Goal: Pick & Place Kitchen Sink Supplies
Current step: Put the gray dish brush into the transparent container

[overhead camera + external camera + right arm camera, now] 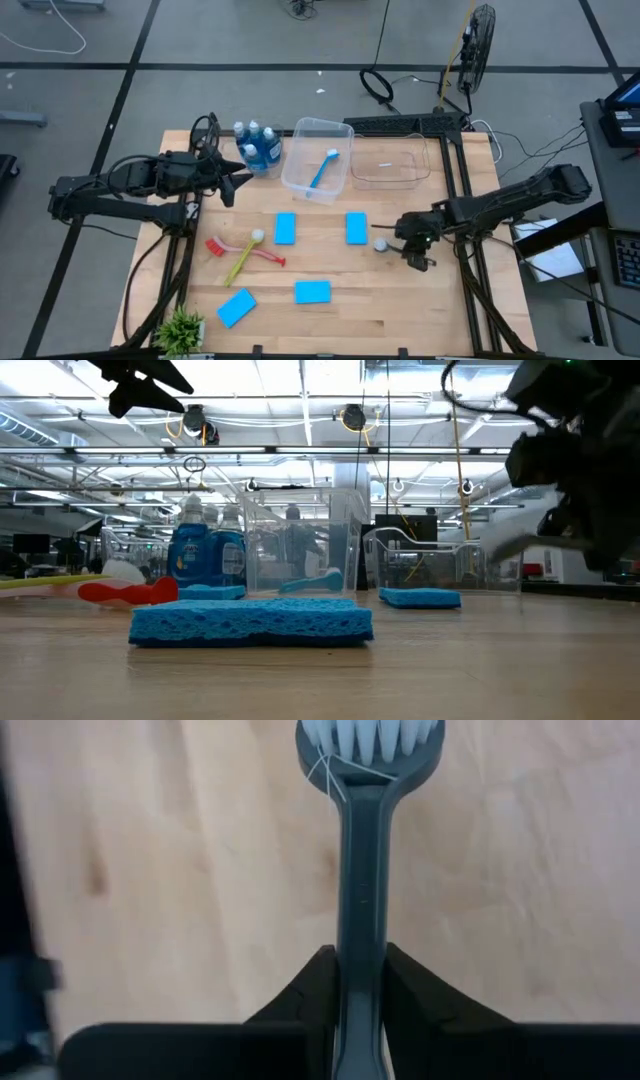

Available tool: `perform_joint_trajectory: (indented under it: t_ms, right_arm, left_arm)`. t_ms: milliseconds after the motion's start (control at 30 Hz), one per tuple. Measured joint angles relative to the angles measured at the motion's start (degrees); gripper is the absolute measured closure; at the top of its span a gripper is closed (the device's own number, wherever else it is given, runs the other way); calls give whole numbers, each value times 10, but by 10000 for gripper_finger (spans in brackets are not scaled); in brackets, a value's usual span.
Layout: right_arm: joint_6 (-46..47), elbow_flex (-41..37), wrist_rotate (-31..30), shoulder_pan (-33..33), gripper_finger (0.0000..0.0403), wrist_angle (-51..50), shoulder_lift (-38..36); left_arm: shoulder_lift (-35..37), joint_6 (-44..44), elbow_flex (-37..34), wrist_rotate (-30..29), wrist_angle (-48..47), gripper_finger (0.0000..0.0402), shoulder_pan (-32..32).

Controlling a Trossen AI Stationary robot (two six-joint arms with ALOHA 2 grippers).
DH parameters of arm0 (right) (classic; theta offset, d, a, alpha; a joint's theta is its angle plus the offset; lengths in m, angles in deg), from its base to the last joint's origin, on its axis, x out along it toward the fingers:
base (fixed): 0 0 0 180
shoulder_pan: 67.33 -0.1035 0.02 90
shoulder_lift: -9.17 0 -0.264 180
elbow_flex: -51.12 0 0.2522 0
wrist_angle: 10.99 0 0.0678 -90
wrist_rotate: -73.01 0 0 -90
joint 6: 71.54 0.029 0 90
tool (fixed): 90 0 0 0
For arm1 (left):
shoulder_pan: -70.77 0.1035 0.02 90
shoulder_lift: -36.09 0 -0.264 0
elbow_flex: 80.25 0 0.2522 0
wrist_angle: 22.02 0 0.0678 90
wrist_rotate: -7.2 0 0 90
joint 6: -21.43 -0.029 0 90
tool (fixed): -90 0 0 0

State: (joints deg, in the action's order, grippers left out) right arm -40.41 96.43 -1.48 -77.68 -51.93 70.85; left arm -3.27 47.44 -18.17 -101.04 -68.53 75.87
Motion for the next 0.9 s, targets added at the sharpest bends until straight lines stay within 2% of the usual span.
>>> perform_joint_trajectory:
  t_ms: [167, 333, 900]
  right_arm:
    - [51, 0, 2, 0, 359, 21, -70]
    - [88, 1, -3, 0, 359, 107, -116]
    - [100, 1, -5, 64, 358, 417, -117]
  left_arm:
    - [0, -2, 0, 1, 0, 206, 0]
    - [-1, -5, 0, 1, -1, 206, 0]
    - [-64, -1, 0, 4, 22, 206, 0]
